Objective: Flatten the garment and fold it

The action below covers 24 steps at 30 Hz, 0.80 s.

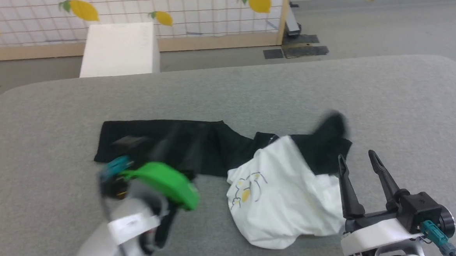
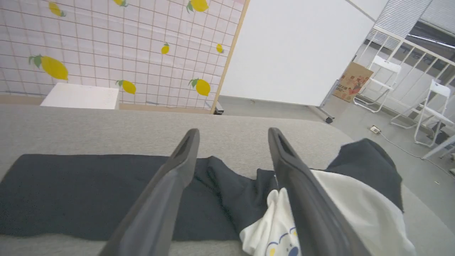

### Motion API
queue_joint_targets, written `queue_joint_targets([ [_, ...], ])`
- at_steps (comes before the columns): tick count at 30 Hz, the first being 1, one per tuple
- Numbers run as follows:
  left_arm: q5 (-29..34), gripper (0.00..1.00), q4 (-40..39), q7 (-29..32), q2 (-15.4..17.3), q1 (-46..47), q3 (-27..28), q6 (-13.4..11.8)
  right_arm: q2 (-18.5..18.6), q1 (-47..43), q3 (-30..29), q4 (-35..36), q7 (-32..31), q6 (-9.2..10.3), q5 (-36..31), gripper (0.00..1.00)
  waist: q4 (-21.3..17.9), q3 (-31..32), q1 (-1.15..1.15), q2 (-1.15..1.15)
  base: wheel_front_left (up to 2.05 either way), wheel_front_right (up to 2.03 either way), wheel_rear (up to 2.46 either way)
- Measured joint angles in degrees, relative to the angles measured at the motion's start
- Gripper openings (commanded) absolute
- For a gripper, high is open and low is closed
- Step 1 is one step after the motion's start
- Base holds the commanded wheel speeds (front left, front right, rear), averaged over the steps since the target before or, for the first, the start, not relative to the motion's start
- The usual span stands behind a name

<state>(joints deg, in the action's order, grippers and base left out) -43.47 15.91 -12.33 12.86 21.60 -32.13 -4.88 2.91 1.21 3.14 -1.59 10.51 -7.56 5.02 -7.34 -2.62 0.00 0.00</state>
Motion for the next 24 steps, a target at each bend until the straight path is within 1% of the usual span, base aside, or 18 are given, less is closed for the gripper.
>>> queue_joint_targets([
  [4, 2.9, 1.0, -2.1, -2.1, 2.6, -4.5, 5.7, -4.0, 0.0, 0.0, 0.2, 0.2, -0.5, 0.0, 0.0, 1.0, 1.4, 0.1, 0.0, 0.0, 0.0, 0.0, 0.0],
  [6, 4.7, 1.0, -4.4, -2.2, 2.9, -6.9, 9.4, -5.3, 0.0, 0.0, 0.1, 0.4, -1.0, 0.0, 0.0, 1.0, 1.9, 0.1, 0.0, 0.0, 0.0, 0.0, 0.0],
  [8, 8.8, 1.0, -7.7, -2.2, 2.8, -9.3, 13.5, -5.8, 0.0, 0.0, -0.4, 0.4, -2.1, 0.0, 0.1, 1.0, 2.5, -0.1, 0.0, 0.0, 0.0, 0.0, 0.0],
  [10, 11.7, 1.0, -10.3, -2.4, 2.0, -11.7, 16.7, -5.8, -0.1, 0.0, -1.8, -0.3, -4.4, 0.0, 0.7, 1.0, 3.0, -0.3, 0.0, 0.0, 0.0, 0.0, 0.0],
  [12, 14.1, 1.0, -12.1, -2.4, 0.7, -14.2, 19.2, -5.3, -0.1, -0.1, -4.1, -1.3, -7.3, 0.0, 1.4, 1.0, 3.4, -0.6, 0.0, 0.0, 0.0, 0.0, 0.0],
  [15, 17.3, 1.0, -13.1, -2.4, -1.1, -16.5, 21.8, -3.0, 0.0, 0.0, -8.4, -3.5, -12.2, 0.0, 3.2, 1.0, 4.1, -1.2, 0.0, 0.0, 0.0, 0.0, 0.0],
  [17, 18.8, 1.0, -13.2, -2.4, -2.4, -17.1, 23.3, -1.4, 0.0, 0.3, -10.4, -5.3, -15.3, 0.0, 5.6, 1.0, 4.6, -1.8, 0.0, 0.0, 0.0, 0.0, 0.0],
  [21, 21.8, 1.0, -13.6, -2.4, -4.9, -17.2, 25.1, 0.9, -0.1, 4.1, -13.9, -8.9, -20.1, 0.0, 9.3, 1.0, 5.4, -2.9, 0.0, 0.0, 0.0, 0.0, 0.0],
  [24, 23.7, 1.0, -13.5, -2.4, -6.2, -17.2, 26.1, 2.5, 0.0, 8.3, -16.8, -12.0, -23.6, 0.0, 8.5, 1.0, 5.9, -4.0, 0.0, 0.0, 0.0, 0.0, 0.0],
])
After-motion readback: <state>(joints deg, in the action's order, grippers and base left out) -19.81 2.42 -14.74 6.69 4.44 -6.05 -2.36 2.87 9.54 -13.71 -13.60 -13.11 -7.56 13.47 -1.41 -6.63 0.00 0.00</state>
